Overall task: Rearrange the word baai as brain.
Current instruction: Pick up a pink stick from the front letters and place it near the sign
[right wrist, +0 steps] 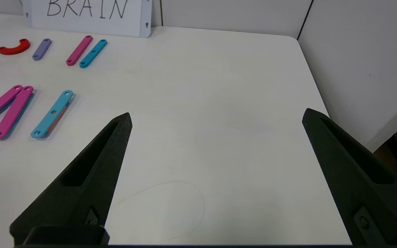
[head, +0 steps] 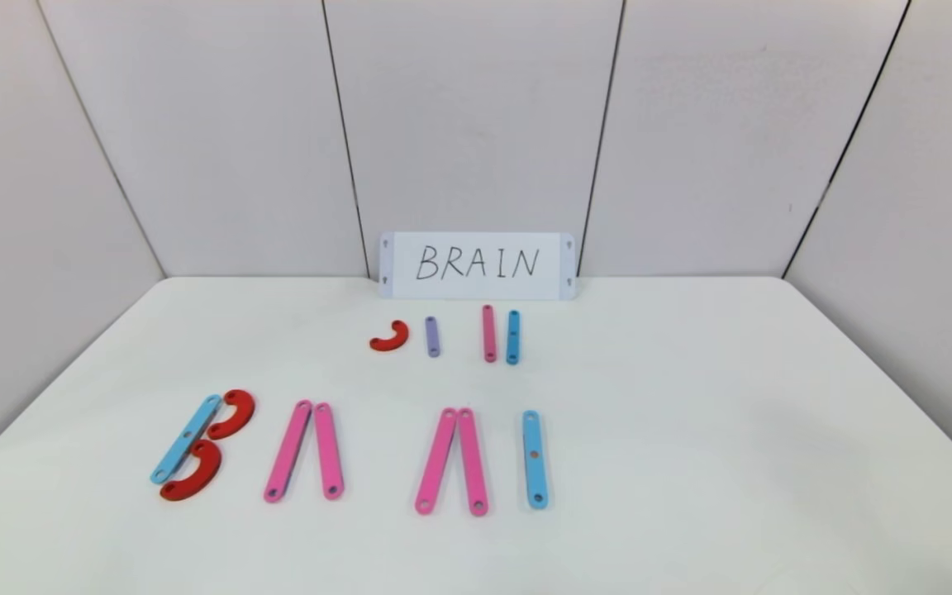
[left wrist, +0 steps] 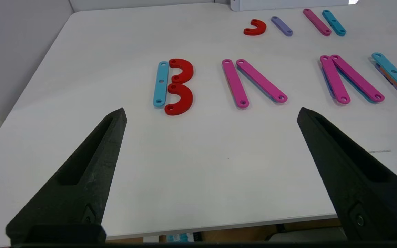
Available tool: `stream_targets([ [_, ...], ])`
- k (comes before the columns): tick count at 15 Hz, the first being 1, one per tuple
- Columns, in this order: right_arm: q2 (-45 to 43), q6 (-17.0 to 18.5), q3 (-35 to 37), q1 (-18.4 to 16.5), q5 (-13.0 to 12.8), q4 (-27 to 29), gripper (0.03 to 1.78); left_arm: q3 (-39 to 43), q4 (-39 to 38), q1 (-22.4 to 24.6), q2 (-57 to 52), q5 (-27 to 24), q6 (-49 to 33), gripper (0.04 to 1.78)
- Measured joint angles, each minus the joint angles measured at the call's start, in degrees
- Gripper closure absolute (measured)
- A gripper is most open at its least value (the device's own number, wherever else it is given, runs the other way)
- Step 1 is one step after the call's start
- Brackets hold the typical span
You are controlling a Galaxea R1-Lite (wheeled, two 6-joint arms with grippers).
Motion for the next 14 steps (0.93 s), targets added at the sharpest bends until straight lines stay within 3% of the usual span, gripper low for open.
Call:
stream_targets([
  [5, 21.7, 1.3, -12.3, 0.1, 2.2, -0.3, 0.08, -10.4, 0.4, -0.4, 19.6, 0.1, 0.0, 0.08],
  [10, 38.0, 1.6, -21.9, 1.8, 7.1, -0.7, 0.08, -21.3, 0.6, -0.5, 40.8, -2.0, 0.2, 0.08],
  [14, 48.2, 1.5, -27.6, 4.0, 9.0, -1.0, 0.08, -30.4, 1.4, -0.8, 55.9, -3.4, 0.5, 0.08],
])
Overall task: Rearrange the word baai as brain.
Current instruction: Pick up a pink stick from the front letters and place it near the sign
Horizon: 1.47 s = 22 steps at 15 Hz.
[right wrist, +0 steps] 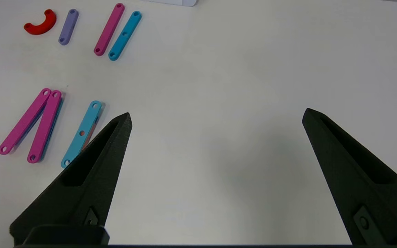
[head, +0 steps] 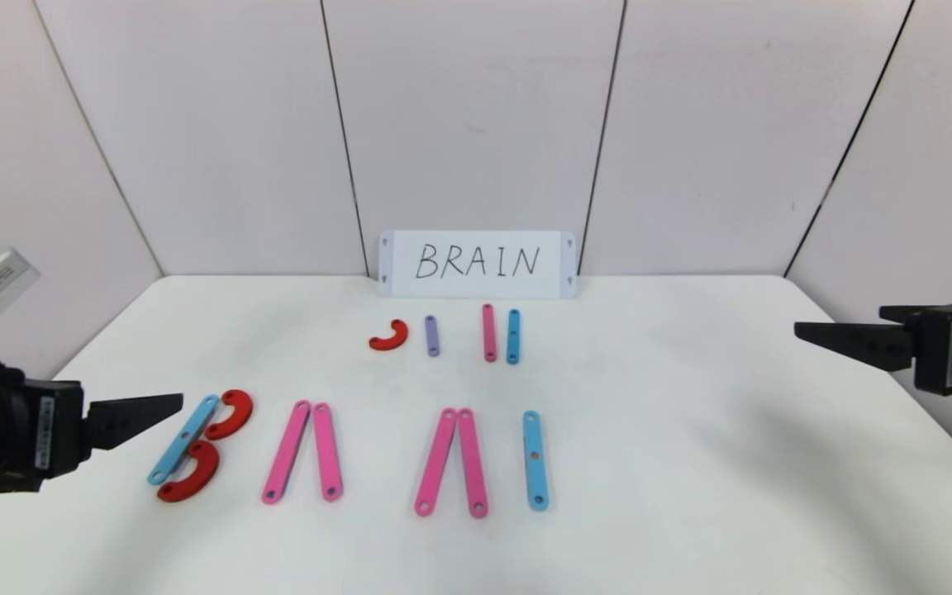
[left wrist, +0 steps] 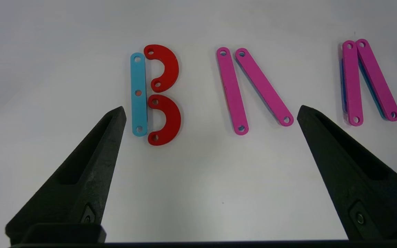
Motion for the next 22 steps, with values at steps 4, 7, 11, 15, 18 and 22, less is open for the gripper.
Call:
stream_targets([
  [4, 7.4, -0.2, -3.1, 3.6, 0.3, -0.3, 0.08, -8.0, 4.6, -0.7, 10.8, -0.2, 0.3, 0.08],
  [7, 10.5, -0.5, -3.4, 6.3, 0.3, -0.4, 0.08, -11.7, 9.5, -1.4, 15.8, -0.1, 2.2, 0.08],
  [11, 11.6, -0.4, -3.1, 7.4, 0.4, -0.4, 0.08, -13.3, 12.1, -3.9, 20.2, 0.5, 2.8, 0.08],
  [15, 11.9, -0.2, -3.0, 7.4, 0.3, -0.4, 0.08, -13.8, 14.4, -7.3, 23.7, 5.0, 3.9, 0.08],
  [18, 12.0, 0.0, -2.7, 7.3, 0.3, -0.5, 0.08, -13.5, 13.8, -9.0, 26.9, 5.9, 3.4, 0.08],
  [22, 12.3, 0.1, -2.5, 7.1, 0.3, -0.5, 0.08, -13.8, 12.1, -9.4, 31.5, 6.0, 1.3, 0.08],
])
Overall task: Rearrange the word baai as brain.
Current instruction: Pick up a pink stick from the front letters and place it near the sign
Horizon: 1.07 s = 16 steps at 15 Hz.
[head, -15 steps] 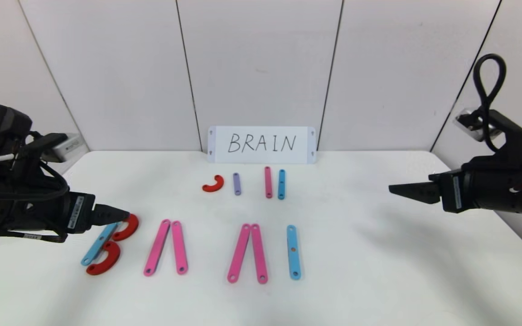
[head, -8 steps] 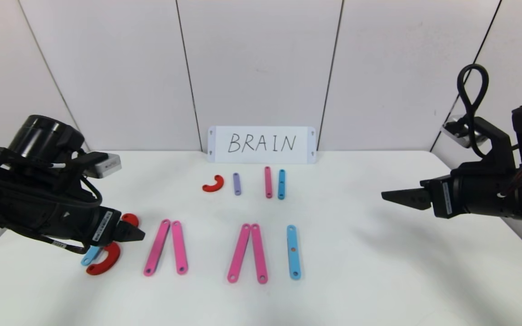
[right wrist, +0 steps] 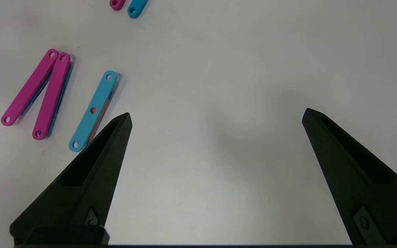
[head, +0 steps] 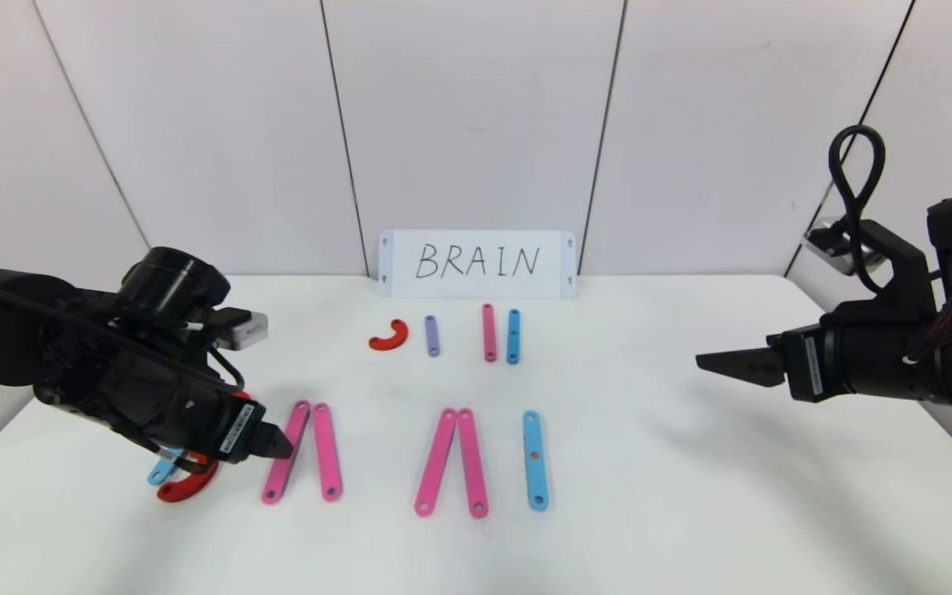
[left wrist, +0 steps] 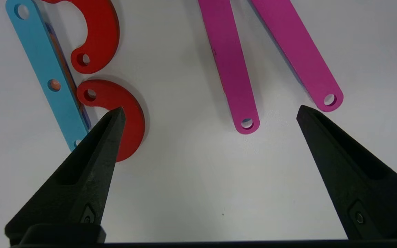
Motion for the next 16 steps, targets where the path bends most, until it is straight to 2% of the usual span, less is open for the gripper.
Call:
stream_targets([
  [16, 0.4, 0.0, 0.3, -0.5, 0.0, 0.0, 0.08, -0.3, -5.4, -0.1, 8.6, 1.3, -3.9, 0.11],
])
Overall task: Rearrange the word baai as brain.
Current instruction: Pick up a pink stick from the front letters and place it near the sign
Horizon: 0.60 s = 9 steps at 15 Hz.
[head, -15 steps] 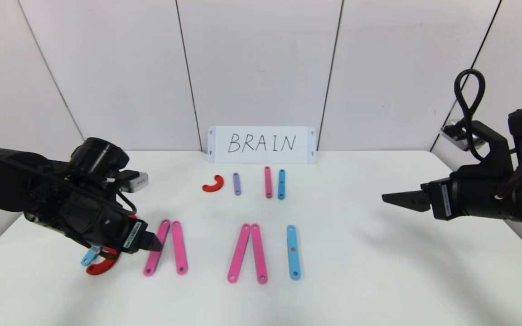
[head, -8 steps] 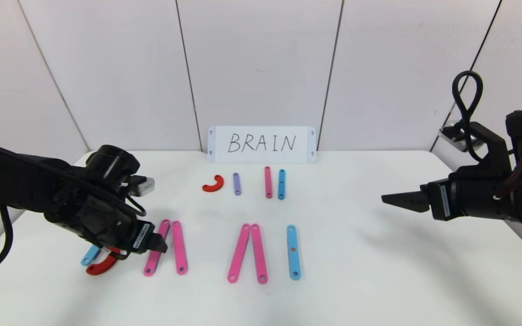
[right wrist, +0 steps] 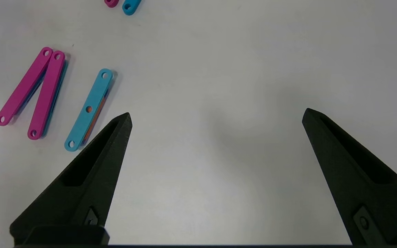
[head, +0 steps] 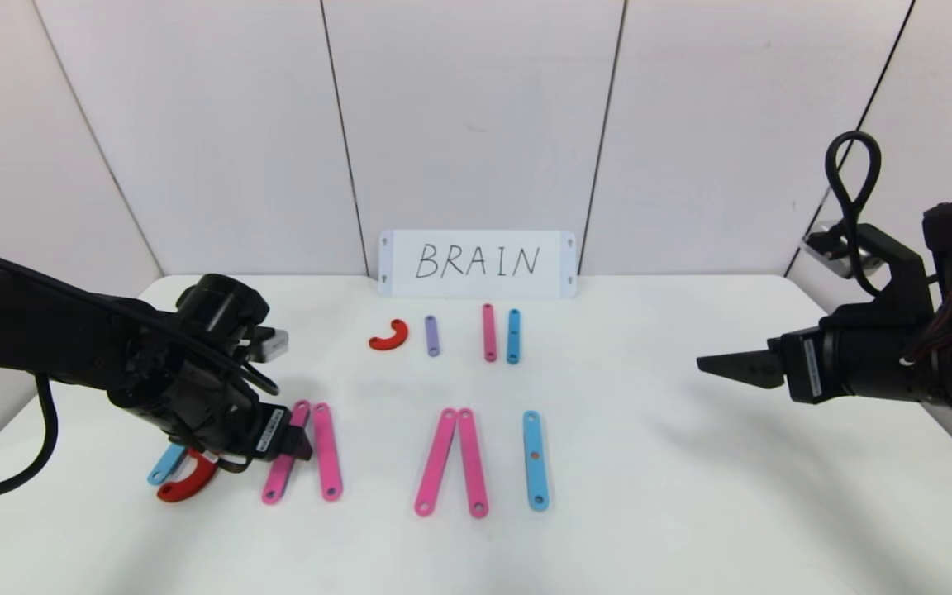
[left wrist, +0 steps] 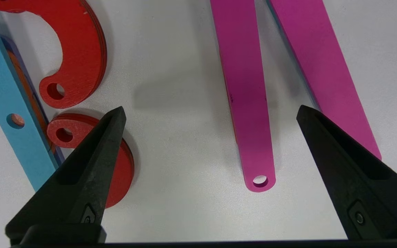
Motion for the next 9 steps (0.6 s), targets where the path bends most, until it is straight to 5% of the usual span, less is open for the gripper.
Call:
stream_targets([
  [4, 0.0, 0.0, 0.1, 0.0, 0.0, 0.0, 0.08, 0.0, -1.4, 0.0, 1.1, 0.0, 0.0, 0.45],
  [9, -0.1, 0.0, 0.2, 0.0, 0.0, 0.0, 0.08, -0.2, -1.7, -0.5, 1.9, 0.0, -0.2, 1.32],
])
